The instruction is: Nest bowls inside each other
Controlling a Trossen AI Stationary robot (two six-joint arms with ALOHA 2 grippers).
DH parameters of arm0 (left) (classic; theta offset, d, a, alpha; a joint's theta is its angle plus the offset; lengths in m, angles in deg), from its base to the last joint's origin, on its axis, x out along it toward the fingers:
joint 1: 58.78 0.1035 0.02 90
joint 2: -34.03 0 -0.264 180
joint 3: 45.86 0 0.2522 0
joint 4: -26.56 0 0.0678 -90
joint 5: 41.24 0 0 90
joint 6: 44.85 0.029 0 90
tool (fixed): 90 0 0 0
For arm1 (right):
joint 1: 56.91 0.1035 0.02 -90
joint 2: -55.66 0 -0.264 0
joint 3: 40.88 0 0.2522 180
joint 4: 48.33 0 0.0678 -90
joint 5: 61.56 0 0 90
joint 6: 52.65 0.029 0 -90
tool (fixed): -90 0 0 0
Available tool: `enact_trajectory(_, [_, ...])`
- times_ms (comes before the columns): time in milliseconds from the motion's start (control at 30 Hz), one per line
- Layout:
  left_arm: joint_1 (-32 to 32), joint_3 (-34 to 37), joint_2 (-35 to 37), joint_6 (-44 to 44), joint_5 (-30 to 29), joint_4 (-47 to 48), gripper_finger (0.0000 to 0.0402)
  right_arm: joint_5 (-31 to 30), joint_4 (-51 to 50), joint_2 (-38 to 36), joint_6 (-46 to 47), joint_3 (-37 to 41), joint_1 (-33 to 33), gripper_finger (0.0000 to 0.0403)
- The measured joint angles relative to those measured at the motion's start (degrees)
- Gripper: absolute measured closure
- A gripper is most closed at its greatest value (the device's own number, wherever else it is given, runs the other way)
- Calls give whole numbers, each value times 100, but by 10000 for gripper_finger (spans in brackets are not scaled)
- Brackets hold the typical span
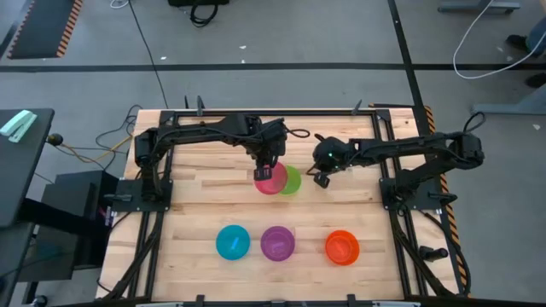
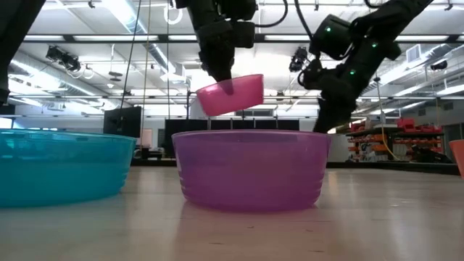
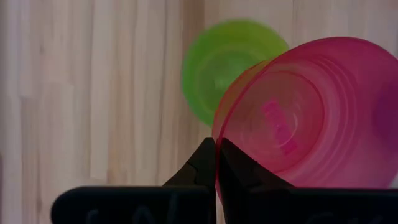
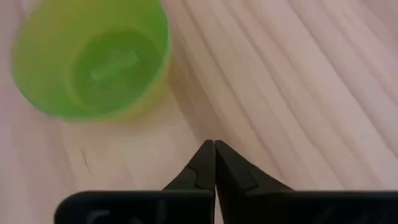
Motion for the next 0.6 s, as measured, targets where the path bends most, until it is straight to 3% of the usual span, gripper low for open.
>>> enact_trajectory(167, [-9, 7, -4, 1, 3, 173, 394, 569, 736, 443, -59, -2, -117, 398])
enact_trajectory(600, [0, 7, -4, -123, -37, 637, 394, 1046, 2043, 1560, -30, -2, -151, 401])
